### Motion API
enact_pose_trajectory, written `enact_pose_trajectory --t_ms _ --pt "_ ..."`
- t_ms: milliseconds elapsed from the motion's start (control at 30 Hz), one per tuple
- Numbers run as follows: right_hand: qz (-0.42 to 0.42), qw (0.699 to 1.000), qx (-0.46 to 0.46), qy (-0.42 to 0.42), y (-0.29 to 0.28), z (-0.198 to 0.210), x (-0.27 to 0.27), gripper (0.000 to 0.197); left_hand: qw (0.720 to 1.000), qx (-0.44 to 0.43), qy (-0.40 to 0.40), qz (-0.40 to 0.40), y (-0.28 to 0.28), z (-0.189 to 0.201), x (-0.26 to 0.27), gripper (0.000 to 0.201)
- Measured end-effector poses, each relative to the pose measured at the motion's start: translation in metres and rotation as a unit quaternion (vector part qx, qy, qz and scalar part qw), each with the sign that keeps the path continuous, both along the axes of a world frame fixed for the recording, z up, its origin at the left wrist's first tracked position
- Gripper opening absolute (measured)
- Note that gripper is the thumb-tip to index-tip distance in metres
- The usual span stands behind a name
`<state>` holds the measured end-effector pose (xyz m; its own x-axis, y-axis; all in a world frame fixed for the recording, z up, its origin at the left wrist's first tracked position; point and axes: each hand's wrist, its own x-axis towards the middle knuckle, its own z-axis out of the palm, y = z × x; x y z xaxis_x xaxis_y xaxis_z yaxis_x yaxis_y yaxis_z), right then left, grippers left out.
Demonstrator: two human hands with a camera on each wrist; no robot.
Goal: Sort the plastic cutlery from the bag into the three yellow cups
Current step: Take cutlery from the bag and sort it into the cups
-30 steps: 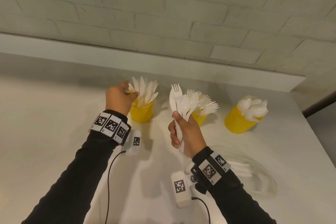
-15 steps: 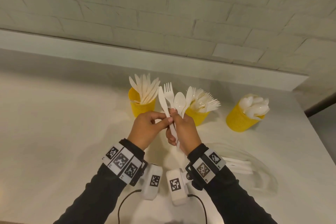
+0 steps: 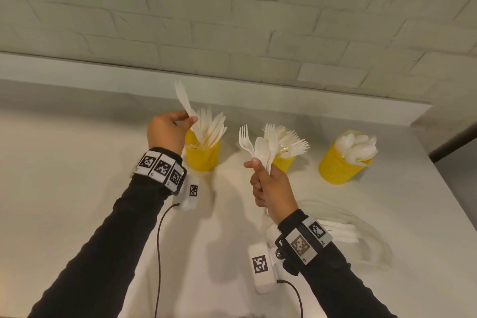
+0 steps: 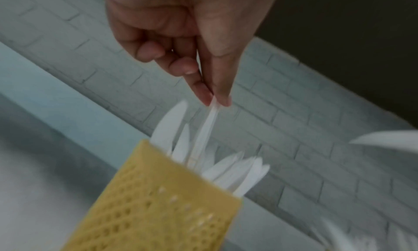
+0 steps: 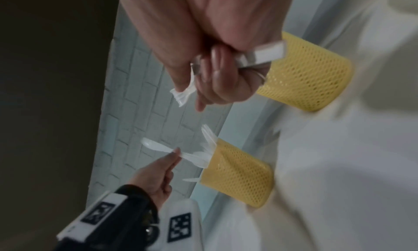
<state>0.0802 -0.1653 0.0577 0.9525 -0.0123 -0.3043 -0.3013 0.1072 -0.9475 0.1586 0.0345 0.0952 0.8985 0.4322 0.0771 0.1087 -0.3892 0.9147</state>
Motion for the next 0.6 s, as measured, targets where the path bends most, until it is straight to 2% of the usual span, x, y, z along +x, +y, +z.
enact_pose_trajectory --t_ms 67,100,133,167,233,267,333,400,433,500,600 --pt "-0.009 1.000 0.008 0.003 -0.004 0.003 -0.001 0.019 0.992 0.106 0.063 -0.015 -0.001 -0.008 0.007 0.037" --pt "-0.008 1.000 0.010 0.007 -0.005 0.005 -0.001 0.017 0.979 0.181 0.097 -0.017 0.002 -0.011 0.007 0.044" --pt "-0.008 1.000 0.017 0.010 -0.007 0.007 -0.001 0.016 0.965 0.237 0.113 -0.014 0.003 -0.014 0.005 0.052" --pt "-0.007 1.000 0.028 0.011 -0.010 0.008 -0.002 0.019 0.961 0.256 0.105 -0.008 0.002 -0.015 0.001 0.057" --pt "0.002 0.998 0.055 0.007 -0.015 0.010 -0.003 0.031 0.981 0.189 0.030 -0.017 -0.007 -0.013 -0.015 0.047" --pt "0.007 0.998 0.068 0.009 -0.018 0.010 -0.004 0.038 0.990 0.135 -0.005 -0.049 -0.018 -0.012 -0.024 0.032" --pt "0.013 0.996 0.090 0.016 -0.021 0.009 -0.006 0.045 0.985 0.064 0.003 -0.160 -0.046 -0.010 -0.044 0.003" --pt "0.013 0.996 0.091 0.018 -0.024 0.008 -0.008 0.045 0.967 0.000 0.036 -0.253 -0.074 -0.014 -0.060 0.013" --pt "0.012 0.996 0.084 0.016 -0.027 0.008 -0.010 0.045 0.962 -0.041 0.046 -0.267 -0.085 -0.016 -0.064 0.013" --pt "0.014 0.998 0.066 0.012 -0.034 0.008 -0.015 0.044 0.961 -0.097 0.046 -0.255 -0.099 -0.025 -0.067 0.009" --pt "0.018 0.999 0.035 0.010 -0.046 0.007 -0.021 0.045 0.957 -0.134 0.047 -0.252 -0.115 -0.025 -0.067 0.002"
